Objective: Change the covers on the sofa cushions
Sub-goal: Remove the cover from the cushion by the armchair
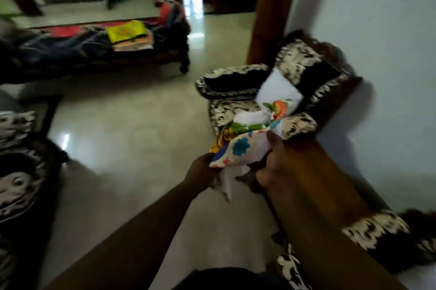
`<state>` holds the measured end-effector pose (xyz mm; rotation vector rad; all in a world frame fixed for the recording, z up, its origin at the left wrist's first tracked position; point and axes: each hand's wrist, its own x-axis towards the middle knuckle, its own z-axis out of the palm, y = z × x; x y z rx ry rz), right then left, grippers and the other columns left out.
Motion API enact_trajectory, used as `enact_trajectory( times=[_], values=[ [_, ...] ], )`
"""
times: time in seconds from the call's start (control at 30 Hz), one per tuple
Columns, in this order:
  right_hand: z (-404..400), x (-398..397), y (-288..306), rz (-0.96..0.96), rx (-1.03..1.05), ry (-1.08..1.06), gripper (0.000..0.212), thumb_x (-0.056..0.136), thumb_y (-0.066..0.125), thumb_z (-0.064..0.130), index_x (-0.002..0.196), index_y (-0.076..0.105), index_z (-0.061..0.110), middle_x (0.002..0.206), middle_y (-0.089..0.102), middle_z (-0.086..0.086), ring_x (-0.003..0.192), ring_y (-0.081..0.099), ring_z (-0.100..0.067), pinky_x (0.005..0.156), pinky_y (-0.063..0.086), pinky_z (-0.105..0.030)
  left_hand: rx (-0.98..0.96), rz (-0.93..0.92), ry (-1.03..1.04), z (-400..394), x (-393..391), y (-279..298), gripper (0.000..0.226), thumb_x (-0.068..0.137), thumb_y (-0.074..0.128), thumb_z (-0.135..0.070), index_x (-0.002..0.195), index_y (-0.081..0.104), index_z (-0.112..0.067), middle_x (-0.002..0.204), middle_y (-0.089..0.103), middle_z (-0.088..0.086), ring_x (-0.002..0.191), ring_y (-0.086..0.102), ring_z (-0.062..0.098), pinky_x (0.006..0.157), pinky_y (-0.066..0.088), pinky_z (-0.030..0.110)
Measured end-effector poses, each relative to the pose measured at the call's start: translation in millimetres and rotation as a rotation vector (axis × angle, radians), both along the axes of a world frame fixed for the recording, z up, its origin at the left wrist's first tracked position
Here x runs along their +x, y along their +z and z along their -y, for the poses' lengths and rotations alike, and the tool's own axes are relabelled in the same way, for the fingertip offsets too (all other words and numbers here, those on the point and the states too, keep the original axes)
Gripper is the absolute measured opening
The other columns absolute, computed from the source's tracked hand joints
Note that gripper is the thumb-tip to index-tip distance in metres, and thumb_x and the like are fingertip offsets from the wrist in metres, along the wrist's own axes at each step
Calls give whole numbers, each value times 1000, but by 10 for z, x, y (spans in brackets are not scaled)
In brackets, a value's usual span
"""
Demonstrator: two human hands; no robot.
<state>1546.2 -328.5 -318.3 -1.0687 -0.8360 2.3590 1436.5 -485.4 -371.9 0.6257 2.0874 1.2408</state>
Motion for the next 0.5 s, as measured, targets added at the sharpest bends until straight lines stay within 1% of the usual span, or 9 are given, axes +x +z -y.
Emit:
enact_trajectory(
  times=[0.07,0.1,0.17,0.23,0.3,0.33,0.4,0.47,0.5],
  values=[
    [328,-463,43,32,48,32,60,90,64,52,133,58,11,126,66,-21,107,66,-36,88,57,-48,82,50,302,358,-401,98,7,81,68,-32,87,70,-32,88,76,1,83,71,19,70,58,34],
    [432,-648,46,69,86,56,62,86,70,52,131,60,11,125,66,-21,103,67,-34,76,61,-43,142,90,418,535,-598,128,8,82,66,-27,88,71,-30,90,76,5,81,71,21,67,55,33],
    [626,-1030,-25,241,192,120,46,91,70,41,126,60,11,119,66,-16,93,68,-31,58,60,-34,279,168,576,870,-930,218,18,79,63,-24,94,72,-28,97,76,10,83,71,24,69,57,36],
    [817,-1377,-156,399,221,270,41,93,69,36,124,57,11,117,63,-14,95,66,-32,66,59,-39,411,228,669,1068,-1194,281,24,82,62,-18,102,72,-27,101,76,9,90,72,28,74,61,45],
    [970,-1675,-282,510,323,413,55,89,72,35,135,50,16,122,59,-15,99,63,-33,69,59,-46,480,281,719,1190,-1447,272,38,81,59,-14,117,69,-25,107,74,10,94,71,31,69,62,47],
    [1023,-1899,-330,554,466,454,65,86,74,34,141,43,21,123,57,-16,98,61,-34,70,60,-50,492,277,739,1254,-1617,267,50,76,56,-11,123,66,-22,109,72,11,94,70,31,62,61,42],
    [1059,-2350,-465,494,667,494,73,85,70,30,147,32,33,132,52,-14,103,60,-33,80,60,-57,471,260,737,1329,-1930,229,70,63,48,-6,130,61,-19,111,70,12,96,67,32,55,56,34],
    [1159,-2760,-469,328,643,593,51,96,55,33,143,38,41,135,54,-8,110,61,-29,86,58,-55,460,287,745,1324,-2210,181,75,63,45,-7,134,58,-26,121,67,13,104,66,34,59,57,37],
    [1223,-3026,-484,244,555,681,38,101,49,41,139,44,42,131,59,-3,109,63,-27,85,58,-55,494,303,752,1295,-2422,139,70,66,46,-7,131,61,-31,124,67,14,106,67,35,61,58,38]
  ],
)
